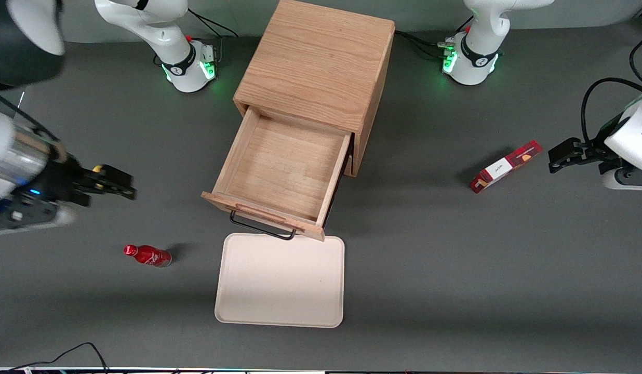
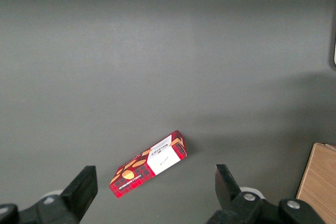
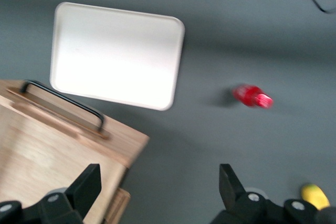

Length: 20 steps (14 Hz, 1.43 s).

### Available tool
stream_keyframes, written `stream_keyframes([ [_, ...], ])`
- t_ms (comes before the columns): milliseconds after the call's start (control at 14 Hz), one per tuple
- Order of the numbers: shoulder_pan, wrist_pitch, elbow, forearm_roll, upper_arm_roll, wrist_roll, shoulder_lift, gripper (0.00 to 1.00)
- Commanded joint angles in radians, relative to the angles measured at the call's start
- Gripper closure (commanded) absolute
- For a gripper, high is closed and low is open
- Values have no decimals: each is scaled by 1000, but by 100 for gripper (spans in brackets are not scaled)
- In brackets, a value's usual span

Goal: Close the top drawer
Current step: 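Move the right gripper from rest toward the open drawer's front panel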

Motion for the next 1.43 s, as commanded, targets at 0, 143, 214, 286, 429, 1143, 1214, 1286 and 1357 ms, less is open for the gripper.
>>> stream_keyframes([
  [0, 60, 3, 128, -43, 17, 43, 91, 0],
  [143, 45, -9, 125, -42, 37, 40, 83, 0],
  [214, 40, -10, 125, -47, 60, 19, 85, 0],
  [286, 45, -10, 125, -51, 66, -82, 86, 0],
  [429, 45, -1, 126, -71, 82, -493, 90, 0],
  [1143, -62, 2, 93, 93, 136, -1014, 109, 0],
  [1214, -66, -6, 91, 95, 136, -1015, 111, 0],
  [1286, -63, -12, 91, 99, 137, -1017, 113, 0],
  [1357, -59, -30, 91, 110, 145, -1018, 131, 0],
])
